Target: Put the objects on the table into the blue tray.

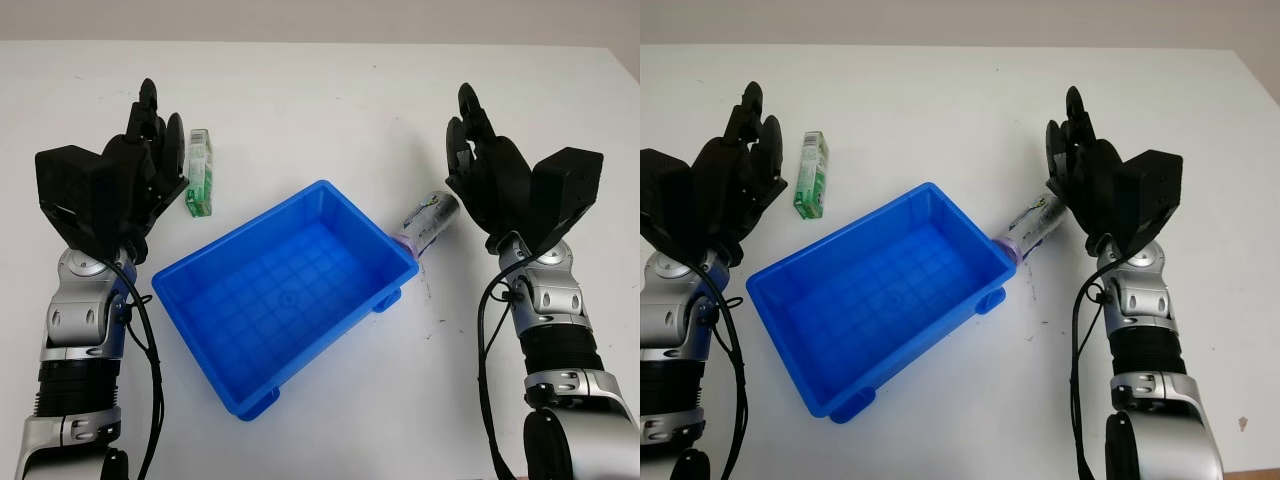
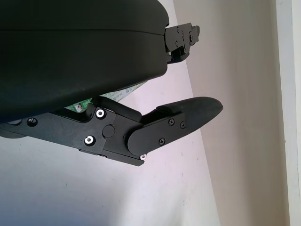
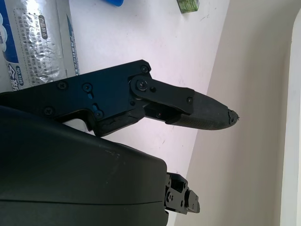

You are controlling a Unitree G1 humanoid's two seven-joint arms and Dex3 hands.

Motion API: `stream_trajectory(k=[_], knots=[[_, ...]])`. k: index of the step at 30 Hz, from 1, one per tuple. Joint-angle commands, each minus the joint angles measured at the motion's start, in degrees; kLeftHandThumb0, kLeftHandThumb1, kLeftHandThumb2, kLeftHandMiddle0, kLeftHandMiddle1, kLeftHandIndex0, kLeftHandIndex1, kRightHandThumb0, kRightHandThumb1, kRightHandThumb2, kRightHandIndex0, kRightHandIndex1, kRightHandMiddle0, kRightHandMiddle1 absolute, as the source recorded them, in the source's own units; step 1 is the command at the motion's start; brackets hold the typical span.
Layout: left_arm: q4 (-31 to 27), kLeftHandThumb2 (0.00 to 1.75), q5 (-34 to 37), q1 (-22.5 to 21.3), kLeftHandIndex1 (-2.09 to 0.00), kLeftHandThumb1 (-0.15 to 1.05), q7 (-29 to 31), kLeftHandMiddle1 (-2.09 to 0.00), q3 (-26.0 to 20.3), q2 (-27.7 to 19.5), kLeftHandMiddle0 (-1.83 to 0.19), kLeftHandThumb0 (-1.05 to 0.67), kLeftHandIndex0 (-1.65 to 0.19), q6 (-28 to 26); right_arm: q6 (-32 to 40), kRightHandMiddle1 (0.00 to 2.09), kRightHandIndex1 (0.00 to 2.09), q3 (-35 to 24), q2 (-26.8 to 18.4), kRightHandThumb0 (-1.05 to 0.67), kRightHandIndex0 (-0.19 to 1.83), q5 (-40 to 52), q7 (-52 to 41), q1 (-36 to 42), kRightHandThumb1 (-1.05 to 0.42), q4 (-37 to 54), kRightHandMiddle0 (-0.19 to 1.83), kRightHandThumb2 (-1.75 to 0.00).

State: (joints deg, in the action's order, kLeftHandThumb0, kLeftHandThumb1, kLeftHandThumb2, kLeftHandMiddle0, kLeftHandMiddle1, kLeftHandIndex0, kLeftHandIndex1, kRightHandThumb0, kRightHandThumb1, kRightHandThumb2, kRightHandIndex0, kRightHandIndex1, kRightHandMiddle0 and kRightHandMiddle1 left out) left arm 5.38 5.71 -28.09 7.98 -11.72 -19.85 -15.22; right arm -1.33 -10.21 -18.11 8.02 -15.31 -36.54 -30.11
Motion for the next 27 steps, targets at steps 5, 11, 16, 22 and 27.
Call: stream_trajectory(k=[5, 11, 16, 22, 27], knots=[[0.0, 0.71, -0.1, -1.7, 0.00, 1.05, -0.3, 0.00, 0.3, -0.1, 0.19, -0.65, 0.19, -0.6, -0.3, 0.00, 0.00, -0.5, -0.9, -0.76, -0.19, 0.4, -0.6, -0.8, -1.05, -0.7, -0.19, -0.67], [1.3, 0.70, -0.4, -2.7, 0.00, 1.05, 0.3, 0.00, 1.0, -0.3, 0.19, -0.67, 0.19, -0.3, -1.9, 0.01, 0.00, -0.9, -5.7, -0.74, -0.19, 1.4, -7.6, -2.1, -1.05, 1.1, -0.19, -0.59], [1.5, 0.71, -0.1, -2.3, 0.00, 1.05, 0.7, 0.00, 0.5, -0.4, 0.19, -0.66, 0.19, 0.3, -5.2, 0.11, 0.10, 1.3, -13.8, -0.72, 0.03, -0.9, -16.3, -5.9, -1.02, 3.9, 0.05, -0.18], [0.6, 0.72, 0.1, -1.5, 0.00, 1.05, 0.5, 0.00, 0.4, 0.0, 0.19, -0.63, 0.19, 0.2, -15.6, 0.14, 0.17, 8.6, -25.2, -0.61, 0.37, -14.2, -22.3, -10.3, -0.78, 8.6, 0.38, -0.04], [0.9, 0.72, -0.3, -1.2, 0.00, 1.05, 1.6, 0.00, 0.7, -1.0, 0.19, -0.64, 0.19, 0.7, -22.0, 0.13, 0.17, 14.1, -30.2, -0.56, 0.49, -23.4, -24.4, -11.8, -0.74, 8.9, 0.48, -0.05]])
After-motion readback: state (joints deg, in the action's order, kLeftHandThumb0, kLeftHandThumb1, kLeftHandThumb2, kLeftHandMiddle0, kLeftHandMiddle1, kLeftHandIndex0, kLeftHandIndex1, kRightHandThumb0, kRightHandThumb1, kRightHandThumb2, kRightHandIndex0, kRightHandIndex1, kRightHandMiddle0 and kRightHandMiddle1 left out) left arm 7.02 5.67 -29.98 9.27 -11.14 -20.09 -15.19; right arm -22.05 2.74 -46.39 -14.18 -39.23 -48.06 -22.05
